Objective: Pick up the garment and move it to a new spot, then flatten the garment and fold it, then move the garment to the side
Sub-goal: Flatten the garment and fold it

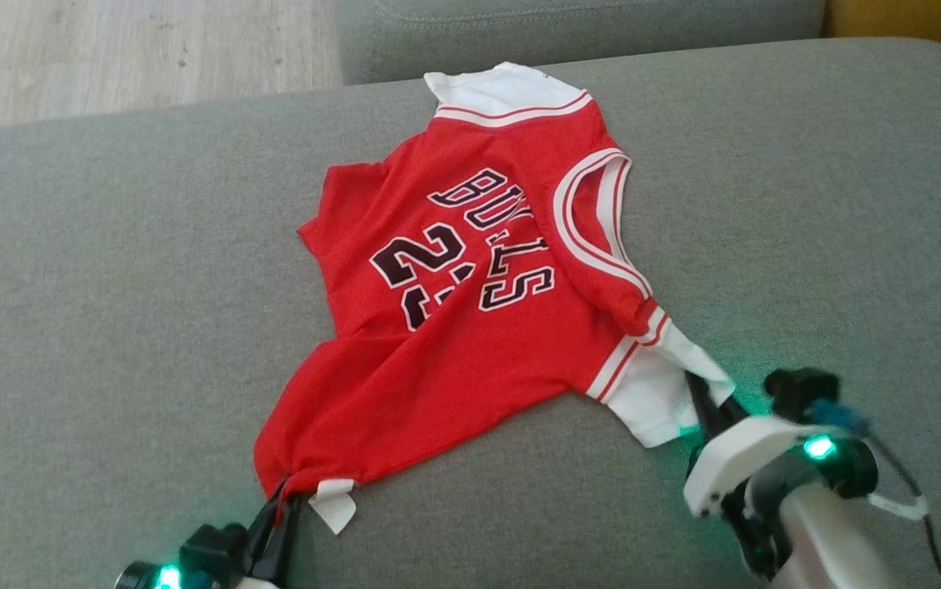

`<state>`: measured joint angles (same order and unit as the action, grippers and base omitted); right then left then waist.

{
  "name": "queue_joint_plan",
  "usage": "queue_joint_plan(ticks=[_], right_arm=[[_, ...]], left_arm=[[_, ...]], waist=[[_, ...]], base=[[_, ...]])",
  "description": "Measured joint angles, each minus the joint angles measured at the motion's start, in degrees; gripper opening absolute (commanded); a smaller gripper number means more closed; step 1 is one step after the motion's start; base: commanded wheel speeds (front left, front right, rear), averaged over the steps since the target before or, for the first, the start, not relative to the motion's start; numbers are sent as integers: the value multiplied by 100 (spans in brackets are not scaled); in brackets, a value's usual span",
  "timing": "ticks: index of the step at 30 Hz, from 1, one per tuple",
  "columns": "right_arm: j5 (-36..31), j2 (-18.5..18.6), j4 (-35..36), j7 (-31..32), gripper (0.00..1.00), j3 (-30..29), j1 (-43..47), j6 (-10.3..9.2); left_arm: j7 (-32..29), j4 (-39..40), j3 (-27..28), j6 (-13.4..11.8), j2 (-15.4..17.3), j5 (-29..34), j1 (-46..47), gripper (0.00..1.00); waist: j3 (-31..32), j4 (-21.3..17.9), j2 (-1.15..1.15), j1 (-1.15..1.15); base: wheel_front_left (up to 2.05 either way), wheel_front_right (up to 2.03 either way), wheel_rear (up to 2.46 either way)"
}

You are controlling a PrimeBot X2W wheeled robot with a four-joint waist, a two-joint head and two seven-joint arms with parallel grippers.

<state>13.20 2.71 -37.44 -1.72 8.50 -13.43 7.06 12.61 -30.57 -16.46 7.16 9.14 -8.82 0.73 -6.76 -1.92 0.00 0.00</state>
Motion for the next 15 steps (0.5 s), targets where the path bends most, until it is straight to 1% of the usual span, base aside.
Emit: queue_joint_plan(ticks=[2, 4, 5, 8, 10, 13, 15], right_arm=[[700, 0, 381, 170, 0, -27, 16, 0], [1397, -1, 1032, 486, 0, -92, 40, 0], [1397, -1, 1032, 486, 0, -92, 40, 0], [2310, -1, 2387, 1140, 0, -386, 260, 0], [2788, 1, 3367, 1644, 0, -667, 534, -1], [3535, -2, 4735, 2375, 0, -1143, 923, -1], [4007, -5, 5462, 2778, 0, -1473, 1024, -1]], left_arm=[[-2, 364, 3, 3, 11, -248, -52, 0], [-94, 1027, 0, 43, 78, -537, -108, 0], [-94, 1027, 0, 43, 78, -537, -108, 0], [-431, 2342, 64, 43, 407, -909, -157, 0], [-699, 3260, 222, 43, 641, -1137, -213, 0], [-1126, 4464, 441, 42, 860, -1611, -277, 0], [-1427, 5171, 558, 42, 947, -1884, -266, 0]], waist=[[35, -1, 0, 0], [80, -4, 0, 0], [80, -4, 0, 0], [177, -3, 0, 0], [236, -13, 0, -1], [299, -68, 0, -1], [338, -117, 0, -1]], base=[[0, 0, 0], [0, 0, 0], [0, 0, 0], [0, 0, 0], [0, 0, 0], [0, 0, 0], [0, 0, 0]])
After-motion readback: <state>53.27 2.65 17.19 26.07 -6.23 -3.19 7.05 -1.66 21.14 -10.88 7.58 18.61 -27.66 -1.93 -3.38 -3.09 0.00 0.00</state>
